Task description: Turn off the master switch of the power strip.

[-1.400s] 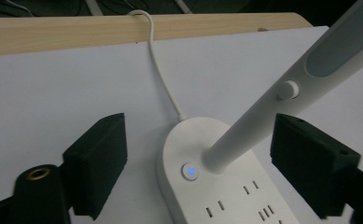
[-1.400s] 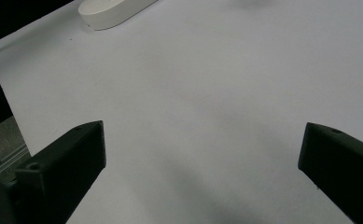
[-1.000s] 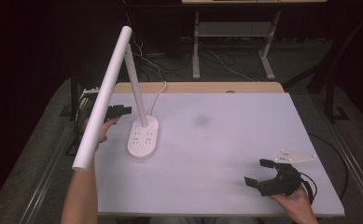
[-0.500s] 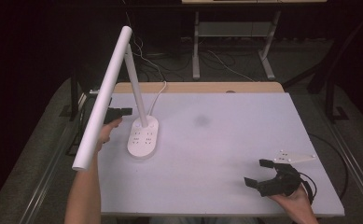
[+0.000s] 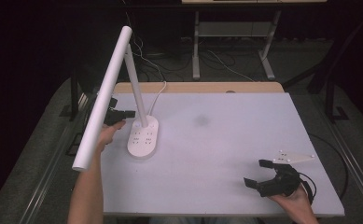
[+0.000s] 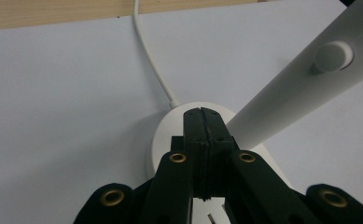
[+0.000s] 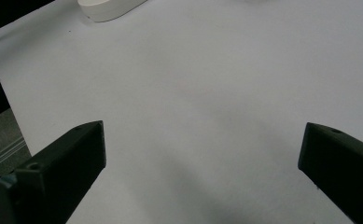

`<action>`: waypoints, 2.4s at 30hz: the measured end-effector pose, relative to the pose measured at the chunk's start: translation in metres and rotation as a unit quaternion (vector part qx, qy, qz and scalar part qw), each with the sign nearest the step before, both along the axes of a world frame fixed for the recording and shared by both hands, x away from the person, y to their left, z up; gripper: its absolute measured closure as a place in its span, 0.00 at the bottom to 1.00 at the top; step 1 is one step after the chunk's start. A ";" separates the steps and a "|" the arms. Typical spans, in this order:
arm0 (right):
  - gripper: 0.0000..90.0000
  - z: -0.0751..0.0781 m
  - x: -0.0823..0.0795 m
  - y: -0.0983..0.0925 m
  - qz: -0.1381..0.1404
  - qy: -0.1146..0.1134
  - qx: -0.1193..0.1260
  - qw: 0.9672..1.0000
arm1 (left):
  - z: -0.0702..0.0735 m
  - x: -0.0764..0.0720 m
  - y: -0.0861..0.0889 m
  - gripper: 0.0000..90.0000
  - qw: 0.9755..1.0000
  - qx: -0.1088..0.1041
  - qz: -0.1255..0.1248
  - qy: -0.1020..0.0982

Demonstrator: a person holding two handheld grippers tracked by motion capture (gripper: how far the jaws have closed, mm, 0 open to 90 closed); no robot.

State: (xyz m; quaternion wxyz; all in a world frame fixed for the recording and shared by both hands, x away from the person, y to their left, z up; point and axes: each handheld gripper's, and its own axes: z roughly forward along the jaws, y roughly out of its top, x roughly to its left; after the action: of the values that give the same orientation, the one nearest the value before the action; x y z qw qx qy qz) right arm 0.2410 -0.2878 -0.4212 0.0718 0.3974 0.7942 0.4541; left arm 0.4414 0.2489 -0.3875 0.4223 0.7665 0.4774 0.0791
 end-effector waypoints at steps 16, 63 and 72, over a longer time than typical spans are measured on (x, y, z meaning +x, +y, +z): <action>0.00 -0.001 0.000 0.000 0.002 0.000 -0.002 1.000 | -0.015 -0.001 -0.004 1.00 1.000 0.011 -0.005 0.016; 0.00 -0.002 0.000 0.004 0.009 0.006 -0.010 1.000 | -0.036 -0.008 -0.010 1.00 0.999 0.020 0.028 0.012; 0.00 -0.001 -0.002 0.006 0.011 0.005 -0.011 1.000 | -0.036 -0.010 -0.014 1.00 0.998 0.024 0.048 0.014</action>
State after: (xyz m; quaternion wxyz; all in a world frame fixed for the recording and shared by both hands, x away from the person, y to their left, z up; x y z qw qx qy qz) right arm 0.2392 -0.2820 -0.4227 0.0677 0.3904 0.8038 0.4438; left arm 0.4315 0.2352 -0.4233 0.3930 0.7536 0.5174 0.0999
